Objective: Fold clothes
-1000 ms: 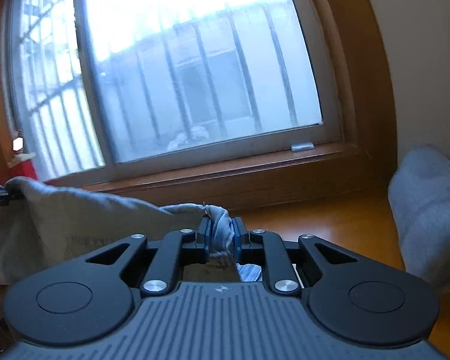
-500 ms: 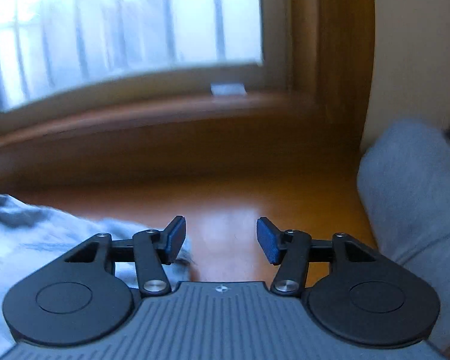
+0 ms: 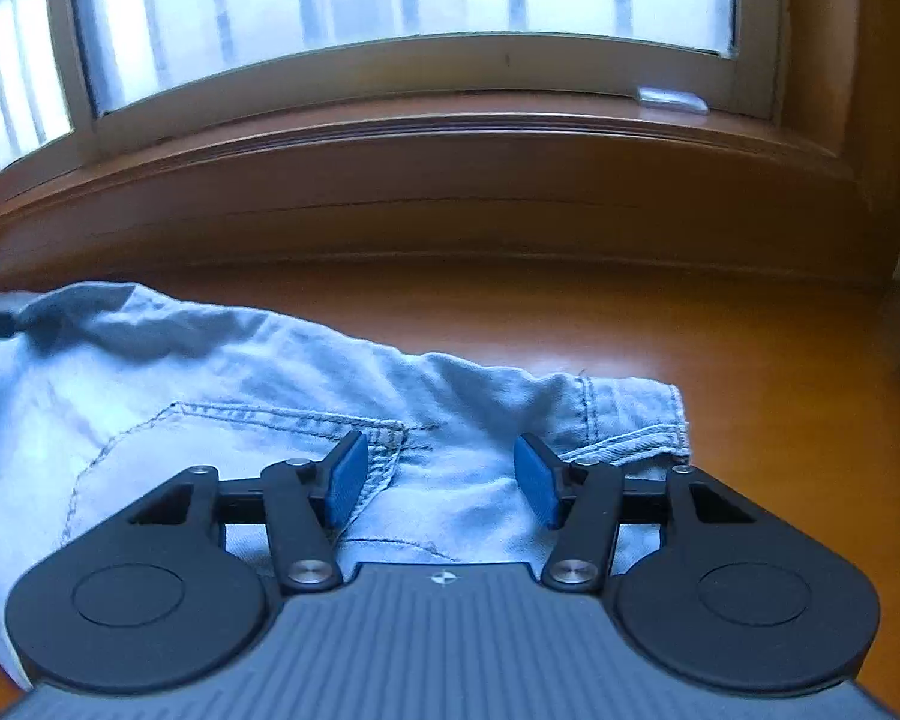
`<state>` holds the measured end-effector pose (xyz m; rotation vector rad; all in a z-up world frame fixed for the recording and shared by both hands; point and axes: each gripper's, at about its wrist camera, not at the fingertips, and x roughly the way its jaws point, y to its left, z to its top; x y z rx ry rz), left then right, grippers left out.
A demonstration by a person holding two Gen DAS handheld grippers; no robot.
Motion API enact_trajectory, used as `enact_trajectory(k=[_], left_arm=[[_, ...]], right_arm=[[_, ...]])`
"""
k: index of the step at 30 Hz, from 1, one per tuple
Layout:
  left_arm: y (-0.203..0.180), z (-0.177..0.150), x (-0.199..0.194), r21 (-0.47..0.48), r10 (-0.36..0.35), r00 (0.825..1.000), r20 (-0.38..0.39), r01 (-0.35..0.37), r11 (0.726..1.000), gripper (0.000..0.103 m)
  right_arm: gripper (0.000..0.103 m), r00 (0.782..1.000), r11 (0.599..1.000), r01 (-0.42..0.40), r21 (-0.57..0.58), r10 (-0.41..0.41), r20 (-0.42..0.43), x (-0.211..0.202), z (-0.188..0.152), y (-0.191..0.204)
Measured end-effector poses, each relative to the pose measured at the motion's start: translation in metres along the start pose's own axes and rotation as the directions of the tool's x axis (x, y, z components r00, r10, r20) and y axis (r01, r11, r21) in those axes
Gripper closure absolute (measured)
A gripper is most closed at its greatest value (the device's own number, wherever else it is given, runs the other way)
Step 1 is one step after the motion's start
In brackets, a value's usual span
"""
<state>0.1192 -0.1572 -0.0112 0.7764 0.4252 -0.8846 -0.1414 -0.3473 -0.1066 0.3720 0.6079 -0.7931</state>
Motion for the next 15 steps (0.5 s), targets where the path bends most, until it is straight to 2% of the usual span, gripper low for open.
enact_trajectory(k=[5,9,10,12,15], left_arm=[[0.059,-0.040,-0.040,-0.049,0.047,0.999,0.001,-0.047,0.998,0.020],[0.127,-0.095,-0.058,-0.127,0.110,0.993,-0.041,-0.114,0.985,0.019],[0.145,-0.112,-0.061,-0.142,0.122,0.991,-0.051,-0.128,0.982,0.019],[0.175,-0.142,-0.068,-0.165,0.135,0.989,-0.064,-0.144,0.976,0.018],[0.229,-0.185,-0.066,-0.185,0.143,0.986,-0.092,-0.158,0.970,0.018]], right_arm=[[0.043,0.993,0.997,0.064,0.038,-0.067,0.092,-0.031,0.007,0.029],[0.043,0.992,0.998,-0.016,0.057,0.008,0.129,-0.055,-0.001,0.078],[0.042,0.990,0.998,-0.035,0.046,0.028,0.137,-0.060,-0.003,0.094],[0.028,0.986,0.998,-0.070,0.004,0.069,0.155,-0.071,-0.009,0.137],[0.027,0.979,0.996,-0.081,-0.039,0.087,0.185,-0.085,-0.019,0.209]])
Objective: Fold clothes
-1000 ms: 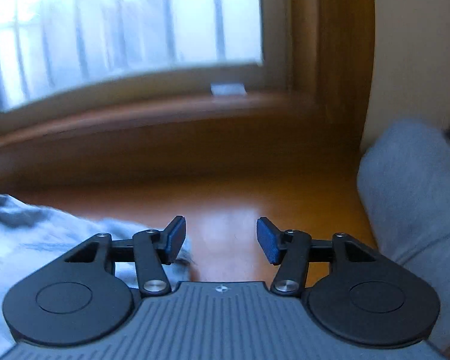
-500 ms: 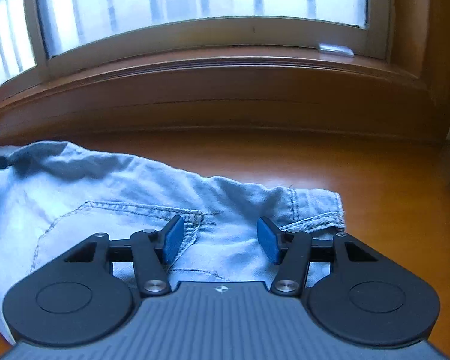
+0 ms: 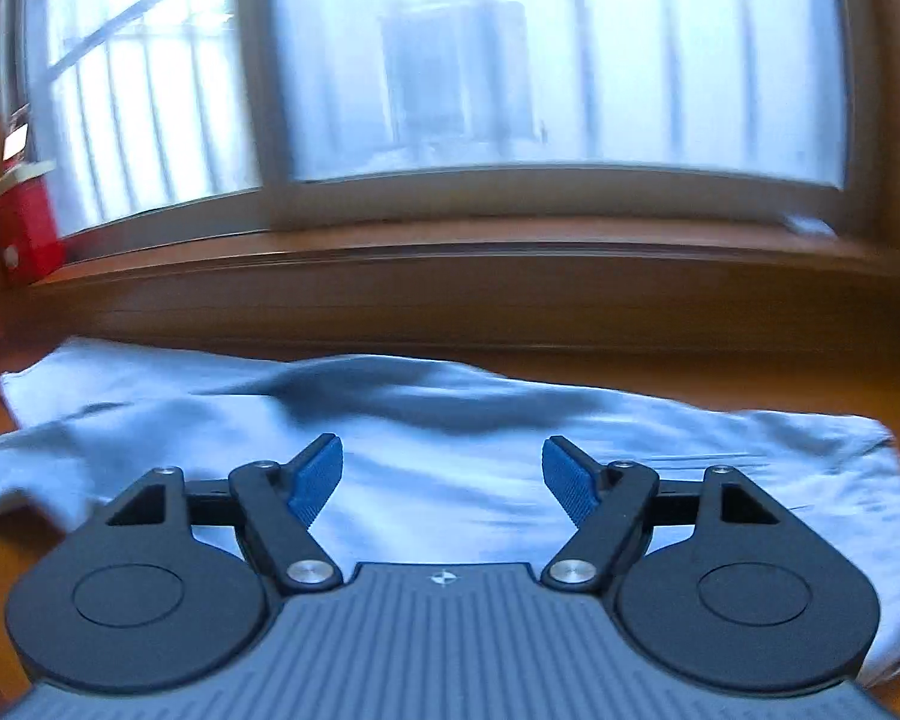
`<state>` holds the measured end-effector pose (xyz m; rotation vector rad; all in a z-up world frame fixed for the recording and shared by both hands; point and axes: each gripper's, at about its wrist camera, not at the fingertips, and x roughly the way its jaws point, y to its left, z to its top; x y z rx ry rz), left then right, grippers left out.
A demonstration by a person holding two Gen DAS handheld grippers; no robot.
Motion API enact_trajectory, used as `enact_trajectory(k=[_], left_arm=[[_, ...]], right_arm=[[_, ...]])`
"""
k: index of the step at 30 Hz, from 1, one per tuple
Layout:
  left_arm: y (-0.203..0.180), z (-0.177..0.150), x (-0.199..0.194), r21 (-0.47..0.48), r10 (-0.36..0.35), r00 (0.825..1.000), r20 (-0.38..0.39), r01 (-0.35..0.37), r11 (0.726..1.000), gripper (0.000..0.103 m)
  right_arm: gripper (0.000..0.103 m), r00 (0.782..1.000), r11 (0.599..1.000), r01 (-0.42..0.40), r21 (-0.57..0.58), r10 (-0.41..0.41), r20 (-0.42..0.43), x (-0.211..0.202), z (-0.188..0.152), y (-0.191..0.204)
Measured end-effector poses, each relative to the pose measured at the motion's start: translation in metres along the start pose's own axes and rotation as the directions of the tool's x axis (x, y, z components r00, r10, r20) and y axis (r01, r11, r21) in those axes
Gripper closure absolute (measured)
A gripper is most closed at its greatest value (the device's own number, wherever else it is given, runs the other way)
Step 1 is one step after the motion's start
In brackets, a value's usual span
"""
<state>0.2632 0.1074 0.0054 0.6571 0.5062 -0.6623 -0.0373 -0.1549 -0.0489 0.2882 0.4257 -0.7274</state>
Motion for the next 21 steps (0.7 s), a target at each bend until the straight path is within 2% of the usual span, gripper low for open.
enact_trajectory(k=[1,4,6,9,11,16,21], left_arm=[[0.015,-0.008,0.007,0.002,-0.005,1.000,-0.001,0.005,1.000,0.018],[0.053,-0.031,0.019,0.026,-0.023,1.000,-0.009,0.023,0.999,0.018],[0.073,-0.043,0.030,0.021,-0.034,0.999,-0.020,0.035,0.999,0.018],[0.093,-0.052,0.043,-0.033,-0.097,0.995,-0.031,0.096,0.995,0.018],[0.098,-0.055,0.050,-0.048,-0.115,0.993,-0.039,0.113,0.992,0.018],[0.099,-0.059,0.062,-0.073,-0.122,0.991,-0.054,0.118,0.990,0.018],[0.103,-0.056,0.070,-0.105,-0.153,0.985,-0.085,0.144,0.984,0.018]], right_arm=[[0.027,1.000,1.000,0.004,0.002,-0.004,-0.002,-0.003,-0.002,0.025],[0.027,0.998,0.998,-0.056,-0.015,0.056,-0.020,-0.009,-0.009,0.094],[0.027,0.997,0.995,-0.073,-0.065,0.072,-0.020,-0.014,-0.012,0.135],[0.025,0.996,0.987,-0.084,-0.137,0.082,-0.019,-0.020,-0.013,0.179],[0.022,0.995,0.981,-0.098,-0.169,0.096,-0.018,-0.021,-0.013,0.202],[0.020,0.993,0.966,-0.118,-0.232,0.113,-0.034,-0.008,-0.008,0.226],[0.019,0.990,0.972,-0.143,-0.188,0.142,-0.021,0.020,0.005,0.222]])
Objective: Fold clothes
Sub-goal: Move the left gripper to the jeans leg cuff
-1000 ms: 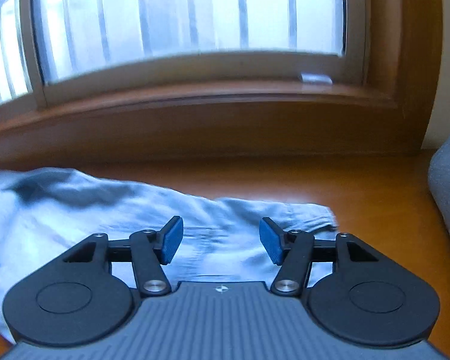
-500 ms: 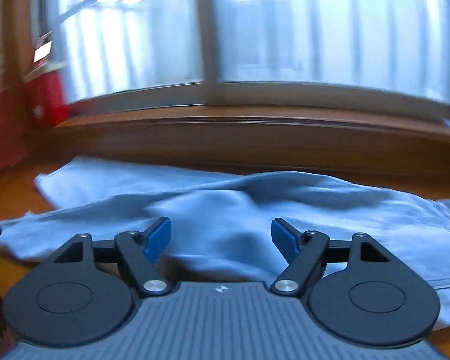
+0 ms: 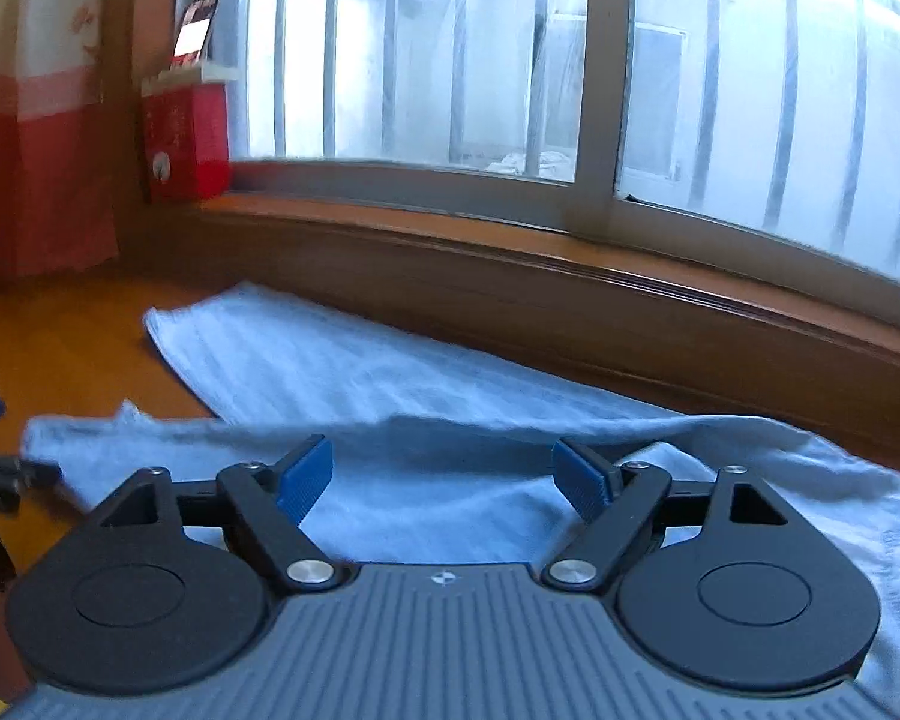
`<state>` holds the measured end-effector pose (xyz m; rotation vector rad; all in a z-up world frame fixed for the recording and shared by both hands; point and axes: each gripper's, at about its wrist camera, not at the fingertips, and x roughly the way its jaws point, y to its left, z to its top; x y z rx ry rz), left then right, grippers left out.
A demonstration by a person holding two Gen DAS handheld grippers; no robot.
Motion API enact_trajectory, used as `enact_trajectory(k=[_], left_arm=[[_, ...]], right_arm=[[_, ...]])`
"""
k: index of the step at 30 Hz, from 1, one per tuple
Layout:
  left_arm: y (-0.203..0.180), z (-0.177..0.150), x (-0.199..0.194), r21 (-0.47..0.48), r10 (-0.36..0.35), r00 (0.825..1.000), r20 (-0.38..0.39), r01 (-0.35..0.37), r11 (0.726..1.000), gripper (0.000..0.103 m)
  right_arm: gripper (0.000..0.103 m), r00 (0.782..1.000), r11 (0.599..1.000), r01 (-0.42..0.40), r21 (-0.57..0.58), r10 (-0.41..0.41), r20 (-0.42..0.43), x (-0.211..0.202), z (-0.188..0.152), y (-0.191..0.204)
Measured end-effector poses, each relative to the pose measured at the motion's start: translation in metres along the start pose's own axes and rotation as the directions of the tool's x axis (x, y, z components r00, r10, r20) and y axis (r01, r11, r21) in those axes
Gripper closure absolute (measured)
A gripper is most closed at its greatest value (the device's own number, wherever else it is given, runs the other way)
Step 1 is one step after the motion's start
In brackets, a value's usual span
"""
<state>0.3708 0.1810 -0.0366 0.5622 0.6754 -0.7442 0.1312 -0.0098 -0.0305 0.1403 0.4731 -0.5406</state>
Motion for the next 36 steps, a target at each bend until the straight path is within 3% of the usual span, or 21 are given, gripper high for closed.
enact_trajectory(k=[4,11,16,21,25,30,36], left_arm=[[-0.001,0.002,0.004,-0.013,0.015,1.000,0.009,-0.015,1.000,0.018],[0.007,0.005,0.011,-0.008,0.008,1.000,-0.013,-0.008,1.000,0.017],[0.016,0.009,0.022,0.022,-0.026,0.999,-0.034,0.026,0.999,0.017],[0.026,0.011,0.030,0.038,-0.049,0.998,-0.041,0.051,0.998,0.017],[0.033,0.008,0.031,0.052,-0.078,0.996,-0.030,0.080,0.995,0.016],[0.043,-0.001,0.023,0.068,-0.159,0.987,-0.003,0.158,0.985,0.016],[0.045,-0.009,0.021,0.084,-0.224,0.974,0.006,0.223,0.971,0.016]], right_arm=[[0.019,0.998,0.997,-0.062,0.043,0.062,0.012,0.017,-0.001,0.001],[0.019,0.994,0.992,-0.098,0.077,0.101,-0.040,0.034,-0.001,0.012],[0.019,0.992,0.995,-0.098,-0.002,0.097,-0.085,0.044,0.006,0.029],[0.019,0.965,0.951,-0.244,-0.191,0.218,-0.148,0.060,0.024,0.050],[0.019,0.921,0.853,-0.386,-0.352,0.332,-0.204,0.077,0.038,0.074],[0.019,0.822,0.696,-0.569,-0.438,0.476,-0.312,0.102,0.052,0.107],[0.020,0.709,0.508,-0.705,-0.495,0.515,-0.481,0.132,0.050,0.147]])
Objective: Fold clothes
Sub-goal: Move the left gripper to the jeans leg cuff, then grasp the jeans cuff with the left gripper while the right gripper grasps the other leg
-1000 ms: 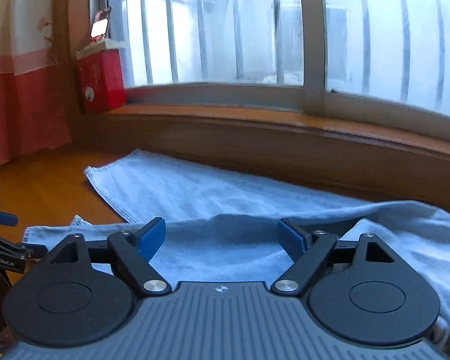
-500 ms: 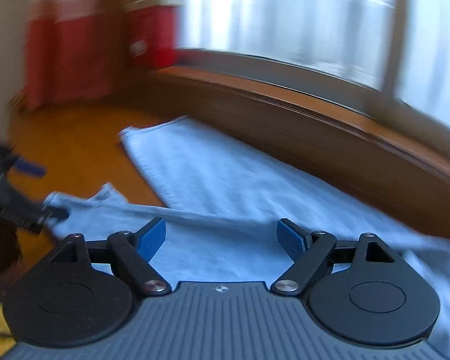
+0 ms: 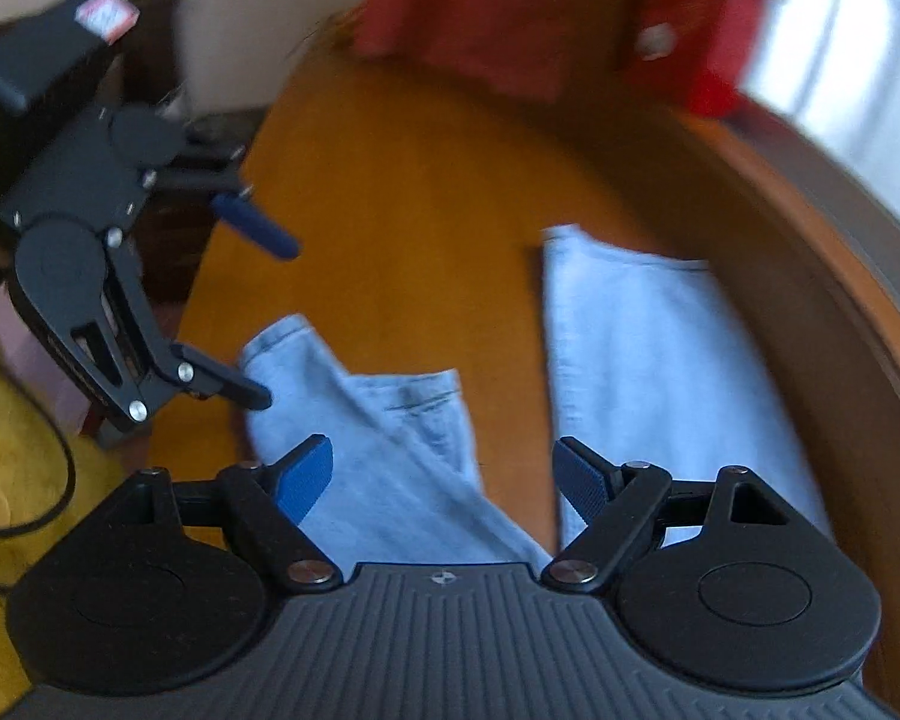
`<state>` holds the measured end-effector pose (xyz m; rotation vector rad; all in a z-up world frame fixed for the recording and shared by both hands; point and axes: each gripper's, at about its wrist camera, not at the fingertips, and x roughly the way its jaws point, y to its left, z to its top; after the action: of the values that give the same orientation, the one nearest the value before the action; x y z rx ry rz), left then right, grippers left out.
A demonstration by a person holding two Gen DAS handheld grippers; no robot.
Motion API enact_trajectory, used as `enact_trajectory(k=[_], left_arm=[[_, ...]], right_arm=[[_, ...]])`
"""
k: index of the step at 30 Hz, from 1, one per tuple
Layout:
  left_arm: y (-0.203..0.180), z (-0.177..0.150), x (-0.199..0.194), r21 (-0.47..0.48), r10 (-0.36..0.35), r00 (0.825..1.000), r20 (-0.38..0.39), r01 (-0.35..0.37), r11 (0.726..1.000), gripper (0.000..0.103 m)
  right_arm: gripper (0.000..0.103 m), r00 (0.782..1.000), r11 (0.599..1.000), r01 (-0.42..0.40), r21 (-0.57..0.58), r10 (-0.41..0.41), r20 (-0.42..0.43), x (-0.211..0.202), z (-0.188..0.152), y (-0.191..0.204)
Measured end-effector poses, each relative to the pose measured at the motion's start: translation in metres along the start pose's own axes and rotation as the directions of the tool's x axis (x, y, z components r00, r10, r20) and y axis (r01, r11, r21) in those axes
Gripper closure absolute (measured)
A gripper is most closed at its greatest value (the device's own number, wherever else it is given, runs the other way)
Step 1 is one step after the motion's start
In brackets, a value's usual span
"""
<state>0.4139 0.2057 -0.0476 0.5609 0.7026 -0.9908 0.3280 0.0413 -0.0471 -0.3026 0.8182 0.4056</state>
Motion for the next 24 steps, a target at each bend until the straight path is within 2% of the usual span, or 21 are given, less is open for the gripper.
enact_trajectory(k=[6,7,8,9,10,11,13,16,18,21,24], left_arm=[[0.004,-0.002,0.018,-0.060,-0.101,0.995,0.016,0.102,0.993,0.017],[0.004,-0.003,0.022,-0.067,-0.112,0.994,0.015,0.113,0.991,0.021],[0.005,-0.003,0.025,-0.071,-0.124,0.992,0.017,0.125,0.990,0.028],[0.005,-0.002,0.025,-0.070,-0.139,0.990,0.025,0.140,0.988,0.045],[0.005,-0.001,0.024,-0.070,-0.157,0.987,0.031,0.158,0.985,0.073],[0.004,0.000,0.021,-0.069,-0.169,0.985,0.041,0.172,0.983,0.080],[0.003,0.005,0.009,-0.067,-0.166,0.983,0.082,0.172,0.983,0.085],[0.001,0.012,-0.010,-0.066,-0.158,0.976,0.148,0.169,0.983,0.086],[0.003,0.021,-0.028,-0.070,-0.136,0.967,0.216,0.154,0.986,0.088],[0.005,0.040,-0.052,-0.058,-0.066,0.948,0.312,0.088,0.994,0.094],[0.010,0.058,-0.056,-0.055,-0.049,0.937,0.347,0.073,0.996,0.094]], right_arm=[[0.022,0.996,0.995,-0.056,-0.078,0.050,-0.076,0.023,0.003,0.004],[0.024,0.995,0.995,-0.057,-0.076,0.051,-0.081,0.025,0.003,0.004],[0.025,0.995,0.996,-0.059,-0.071,0.053,-0.085,0.026,0.002,0.003],[0.026,0.995,0.996,-0.057,-0.066,0.051,-0.087,0.026,0.001,0.003],[0.026,0.995,0.997,-0.051,-0.062,0.045,-0.086,0.025,-0.001,0.004],[0.026,0.996,0.997,-0.041,-0.061,0.036,-0.085,0.024,-0.003,0.004],[0.026,0.997,0.998,-0.016,-0.058,0.011,-0.080,0.020,-0.007,0.007],[0.026,0.997,0.998,0.030,-0.062,-0.034,-0.067,0.007,-0.016,0.007],[0.026,0.995,0.996,0.072,-0.055,-0.076,-0.063,-0.005,-0.022,0.002],[0.022,0.987,0.989,0.148,-0.015,-0.149,-0.060,-0.026,-0.034,-0.012],[0.020,0.979,0.978,0.201,0.057,-0.199,-0.046,-0.045,-0.048,-0.032]])
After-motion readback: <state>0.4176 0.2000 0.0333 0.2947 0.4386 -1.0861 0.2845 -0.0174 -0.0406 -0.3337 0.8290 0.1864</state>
